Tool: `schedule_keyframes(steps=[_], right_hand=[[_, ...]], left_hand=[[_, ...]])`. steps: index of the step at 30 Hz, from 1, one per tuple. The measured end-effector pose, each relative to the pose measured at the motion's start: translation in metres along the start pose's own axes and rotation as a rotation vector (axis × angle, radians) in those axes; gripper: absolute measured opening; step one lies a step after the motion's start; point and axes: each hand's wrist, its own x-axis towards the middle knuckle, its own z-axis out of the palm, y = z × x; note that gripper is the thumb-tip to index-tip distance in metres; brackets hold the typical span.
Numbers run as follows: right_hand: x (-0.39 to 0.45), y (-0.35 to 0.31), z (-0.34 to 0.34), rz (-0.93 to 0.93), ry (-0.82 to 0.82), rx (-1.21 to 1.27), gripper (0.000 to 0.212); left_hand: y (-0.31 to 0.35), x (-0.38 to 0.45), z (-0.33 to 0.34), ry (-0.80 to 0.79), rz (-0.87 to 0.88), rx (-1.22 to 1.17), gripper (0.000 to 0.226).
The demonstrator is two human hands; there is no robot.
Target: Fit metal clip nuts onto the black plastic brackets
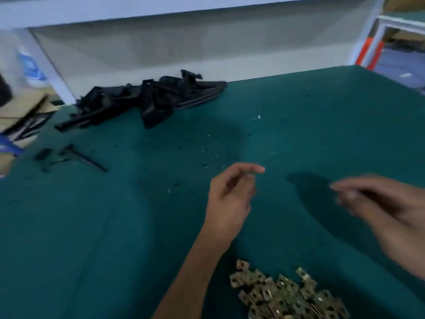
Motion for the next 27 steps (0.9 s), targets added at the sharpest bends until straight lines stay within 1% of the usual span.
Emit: schedule_keyframes(steps=[1, 2, 3, 5, 6, 7, 9, 11, 12, 13, 14, 15, 17, 18, 20, 22, 24, 27], right_hand=[[0.031, -0.006, 0.015, -0.055, -0.022, -0.034, 0.013], [0.064, -0.003, 0.028, -0.085, -0.084, -0.064, 0.015], [0.097, 0.001, 0.042, -0.090, -0.092, -0.057, 0.018], [0.156, 0.004, 0.074, -0.041, -0.119, 0.051, 0.019], [0.181, 0.005, 0.094, -0.021, -0.147, 0.047, 0.019], [0.205, 0.001, 0.115, -0.024, -0.193, 0.003, 0.024], [0.251, -0.005, 0.158, -0.049, -0.256, -0.091, 0.043], [0.291, -0.009, 0.196, -0.121, -0.306, -0.213, 0.057], [0.311, -0.007, 0.211, -0.166, -0.335, -0.325, 0.059], [0.330, -0.005, 0.224, -0.200, -0.358, -0.455, 0.055], [0.346, -0.002, 0.235, -0.217, -0.373, -0.582, 0.042], [0.360, 0.000, 0.242, -0.193, -0.398, -0.702, 0.027], [0.375, 0.004, 0.252, -0.110, -0.459, -0.872, 0.010], [0.380, 0.008, 0.255, -0.104, -0.489, -0.924, 0.008], [0.386, 0.015, 0.256, -0.150, -0.508, -0.990, 0.019], [0.386, 0.019, 0.249, -0.252, -0.442, -1.003, 0.027], [0.379, 0.019, 0.238, -0.317, -0.360, -0.982, 0.033], [0.359, 0.016, 0.222, -0.292, -0.365, -0.876, 0.028]], left_hand=[[-0.001, -0.001, -0.001, 0.012, -0.003, -0.017, 0.020], [0.001, 0.001, 0.000, 0.042, -0.019, -0.049, 0.019], [0.000, 0.006, 0.000, 0.078, -0.030, -0.091, 0.019], [0.002, 0.013, -0.002, 0.132, -0.052, -0.194, 0.017], [0.003, 0.016, -0.004, 0.160, -0.056, -0.229, 0.015], [0.004, 0.018, -0.006, 0.207, -0.050, -0.243, 0.014], [0.004, 0.020, -0.009, 0.266, -0.044, -0.244, 0.013], [0.001, 0.022, -0.012, 0.262, -0.059, -0.252, 0.016], [0.001, 0.023, -0.012, 0.239, -0.068, -0.244, 0.017], [0.000, 0.023, -0.012, 0.215, -0.067, -0.215, 0.016], [-0.001, 0.023, -0.012, 0.196, -0.060, -0.165, 0.014], [-0.001, 0.023, -0.012, 0.182, -0.040, -0.101, 0.011], [-0.002, 0.025, -0.014, 0.175, 0.013, -0.038, 0.011], [-0.003, 0.025, -0.015, 0.175, 0.029, -0.021, 0.012], [-0.004, 0.027, -0.017, 0.178, 0.027, 0.000, 0.014], [-0.004, 0.028, -0.017, 0.173, 0.009, -0.020, 0.014], [-0.005, 0.028, -0.015, 0.175, 0.010, -0.065, 0.015], [-0.005, 0.027, -0.014, 0.188, 0.007, -0.130, 0.017]])
